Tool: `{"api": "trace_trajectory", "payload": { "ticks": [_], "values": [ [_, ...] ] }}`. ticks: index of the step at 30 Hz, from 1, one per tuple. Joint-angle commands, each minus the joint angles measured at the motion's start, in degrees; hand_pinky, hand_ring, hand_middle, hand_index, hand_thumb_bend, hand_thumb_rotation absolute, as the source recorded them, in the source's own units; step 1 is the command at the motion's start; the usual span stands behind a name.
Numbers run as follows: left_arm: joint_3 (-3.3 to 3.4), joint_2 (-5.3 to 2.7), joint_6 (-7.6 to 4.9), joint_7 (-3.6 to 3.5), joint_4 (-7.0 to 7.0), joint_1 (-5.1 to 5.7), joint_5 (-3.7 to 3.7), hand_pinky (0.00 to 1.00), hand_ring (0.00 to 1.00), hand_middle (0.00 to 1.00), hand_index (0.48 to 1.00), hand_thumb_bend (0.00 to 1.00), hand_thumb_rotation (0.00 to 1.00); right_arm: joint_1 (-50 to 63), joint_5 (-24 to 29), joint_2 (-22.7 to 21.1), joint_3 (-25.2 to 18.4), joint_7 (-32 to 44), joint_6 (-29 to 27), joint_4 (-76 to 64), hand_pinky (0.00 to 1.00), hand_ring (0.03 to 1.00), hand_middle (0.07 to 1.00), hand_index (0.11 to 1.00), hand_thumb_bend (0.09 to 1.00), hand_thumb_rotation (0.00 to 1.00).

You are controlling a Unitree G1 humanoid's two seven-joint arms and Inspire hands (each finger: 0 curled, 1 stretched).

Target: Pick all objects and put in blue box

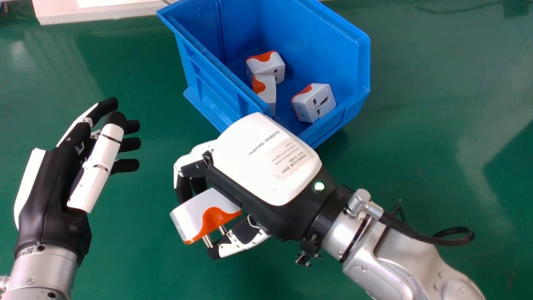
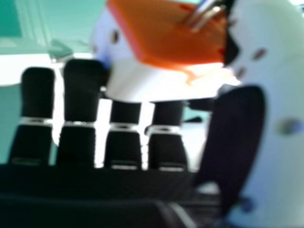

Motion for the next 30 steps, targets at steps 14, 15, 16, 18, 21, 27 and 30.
{"api": "trace_trajectory", "payload": {
  "ticks": [14,15,16,18,21,27,30],
  "values": [
    [1.34,0.99,-0.27,-0.67,-0.07,-1.04,-0.41,0.67,0.75,0.78,0.868,0.42,0.74,5.16,0.64,0.39,-2.87,1.26,1.12,-9.86,0.38,0.431,0.520,0.473,0.500,0.00],
    [1.44,1.04,-0.28,-0.73,0.04,-1.09,-0.45,0.67,0.75,0.78,0.868,0.42,0.74,5.55,0.40,0.33,-2.96,0.98,0.93,-10.25,0.37,0.432,0.523,0.476,0.499,0.00],
    [1.53,1.08,-0.28,-0.79,0.13,-1.14,-0.48,0.67,0.75,0.78,0.868,0.42,0.74,6.09,0.11,0.14,-3.13,0.55,0.64,-10.67,0.37,0.432,0.523,0.476,0.499,0.00],
    [1.72,1.22,-0.25,-0.89,0.34,-1.33,-0.53,0.67,0.75,0.78,0.868,0.42,0.74,7.34,-0.31,-0.52,-3.73,-0.57,-0.15,-11.24,0.37,0.432,0.526,0.480,0.499,0.00],
    [1.90,1.46,-0.08,-0.97,0.46,-1.63,-0.60,0.67,0.75,0.78,0.867,0.42,0.74,9.39,-0.23,-1.28,-4.83,-1.65,-0.91,-12.04,0.36,0.432,0.528,0.483,0.499,0.00],
    [2.46,1.92,-0.27,-1.23,1.17,-2.02,-0.86,0.67,0.75,0.78,0.866,0.41,0.74,14.61,1.37,-1.71,-7.11,0.47,0.21,-16.10,0.34,0.425,0.525,0.492,0.496,0.00],
    [2.72,2.12,-0.27,-1.36,1.48,-2.29,-0.99,0.67,0.75,0.78,0.866,0.41,0.74,16.23,1.28,-1.57,-7.56,-0.21,-0.07,-16.68,0.34,0.427,0.529,0.488,0.496,0.00]
  ]
}}
